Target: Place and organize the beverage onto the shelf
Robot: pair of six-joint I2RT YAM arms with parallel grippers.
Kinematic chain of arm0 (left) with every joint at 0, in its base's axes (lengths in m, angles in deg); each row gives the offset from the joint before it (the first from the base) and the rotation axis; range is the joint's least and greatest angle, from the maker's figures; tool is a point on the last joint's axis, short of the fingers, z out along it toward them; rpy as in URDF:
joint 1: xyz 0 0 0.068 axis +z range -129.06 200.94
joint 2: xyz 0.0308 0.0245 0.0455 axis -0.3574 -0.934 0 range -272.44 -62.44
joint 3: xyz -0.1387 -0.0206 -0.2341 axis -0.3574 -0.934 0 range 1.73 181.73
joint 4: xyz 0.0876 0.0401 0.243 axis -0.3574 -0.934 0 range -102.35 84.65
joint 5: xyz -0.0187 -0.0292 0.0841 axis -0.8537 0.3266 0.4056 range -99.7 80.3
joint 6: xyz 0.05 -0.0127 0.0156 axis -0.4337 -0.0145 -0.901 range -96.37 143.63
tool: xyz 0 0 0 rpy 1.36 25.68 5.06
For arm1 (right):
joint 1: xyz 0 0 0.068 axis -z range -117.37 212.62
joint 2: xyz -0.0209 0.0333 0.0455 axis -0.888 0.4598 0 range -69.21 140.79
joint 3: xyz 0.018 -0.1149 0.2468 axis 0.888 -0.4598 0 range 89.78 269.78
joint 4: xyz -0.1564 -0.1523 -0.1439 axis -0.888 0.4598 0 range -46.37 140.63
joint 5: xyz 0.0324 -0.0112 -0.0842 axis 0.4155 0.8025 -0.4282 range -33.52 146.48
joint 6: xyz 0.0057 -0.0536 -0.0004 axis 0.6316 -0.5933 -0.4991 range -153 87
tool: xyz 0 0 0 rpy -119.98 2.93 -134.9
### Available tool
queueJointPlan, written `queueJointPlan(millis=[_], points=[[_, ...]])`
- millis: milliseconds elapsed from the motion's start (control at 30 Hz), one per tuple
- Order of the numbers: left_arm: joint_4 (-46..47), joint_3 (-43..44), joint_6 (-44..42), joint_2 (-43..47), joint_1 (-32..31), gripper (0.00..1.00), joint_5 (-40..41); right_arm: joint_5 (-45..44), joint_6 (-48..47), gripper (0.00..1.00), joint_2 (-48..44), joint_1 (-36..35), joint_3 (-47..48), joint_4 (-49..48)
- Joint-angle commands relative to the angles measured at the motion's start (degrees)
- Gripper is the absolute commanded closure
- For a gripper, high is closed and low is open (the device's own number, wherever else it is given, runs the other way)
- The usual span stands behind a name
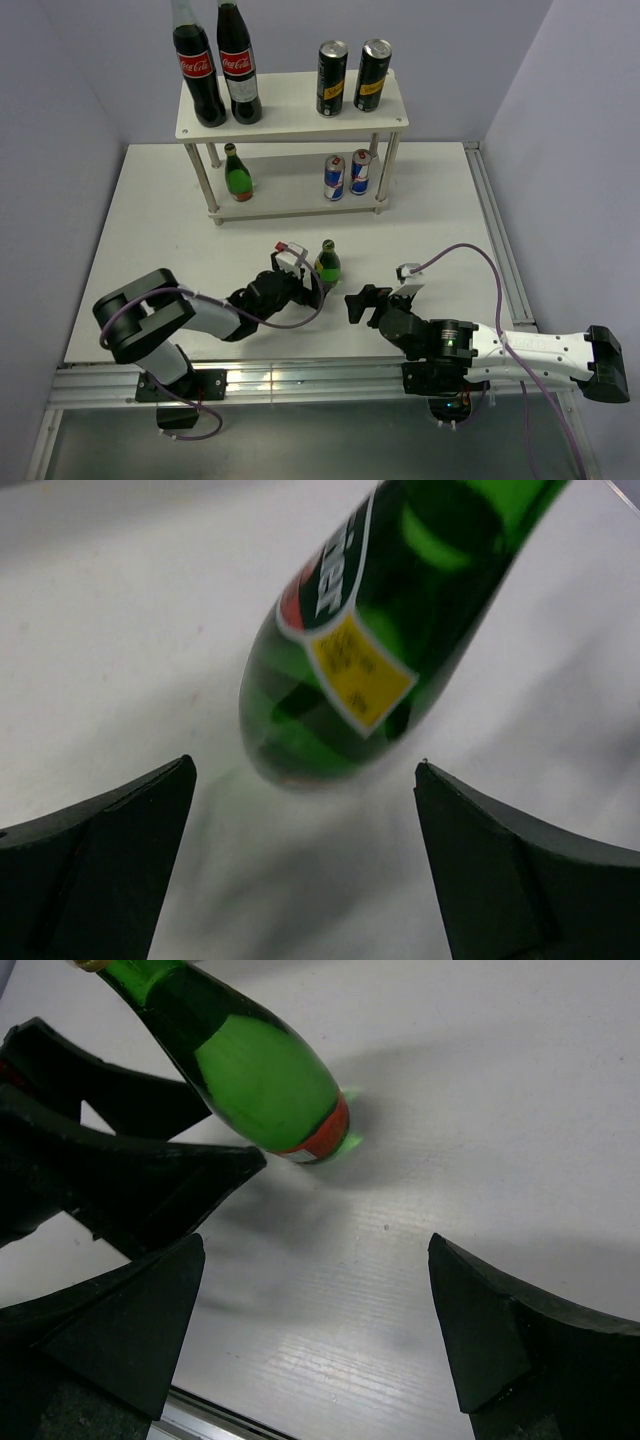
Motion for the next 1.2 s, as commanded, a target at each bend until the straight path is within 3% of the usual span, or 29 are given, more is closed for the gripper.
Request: queueJointPlan(millis=[0, 367, 533, 600, 733, 767, 800, 833, 1033, 1167], points=[[9.28, 5.22, -2.32, -4.49, -0.39, 0.02, 2.42, -1.84, 0.28, 0.00, -0.57, -0.52, 0.08, -0.80], [11.93, 12.00, -3.12, -15.21, -0.39, 0.06, 5.23, -1.41, -0.33, 0.00, 0.57, -0.43, 0.26, -1.76], [12.11, 16.13, -3.29, -20.40, -0.39, 0.16, 5.67, -1.32, -0.24, 0.00, 0.75, -0.52, 0.26, -1.76], [12.11, 17.10, -3.12, -21.11, -0.39, 0.35, 7.42, -1.32, -0.16, 0.00, 0.75, -0.52, 0.26, -1.59], [10.80, 17.89, -3.21, -21.12, -0.39, 0.60, 10.24, -1.14, -0.24, 0.00, 0.84, -0.52, 0.26, -1.59], [9.57, 18.24, -3.21, -20.76, -0.39, 0.70, 11.03, -1.05, -0.24, 0.00, 0.75, -0.52, 0.26, -1.67], [7.73, 18.16, -3.29, -20.24, -0.39, 0.92, 13.30, -1.14, -0.24, 0.00, 0.92, -0.52, 0.26, -1.59], [6.93, 17.81, -3.21, -18.67, -0.39, 1.00, 14.62, -1.05, -0.33, 0.00, 0.84, -0.52, 0.26, -1.76], [-1.41, 14.82, -5.92, -8.39, -0.39, 1.00, 28.40, -0.88, -0.68, 0.00, 0.92, -0.52, 0.26, -2.11], [-6.69, 14.99, -7.60, -2.40, 2.14, 1.00, 30.64, -0.96, -0.68, 0.00, 0.57, -0.52, 0.17, -2.20]])
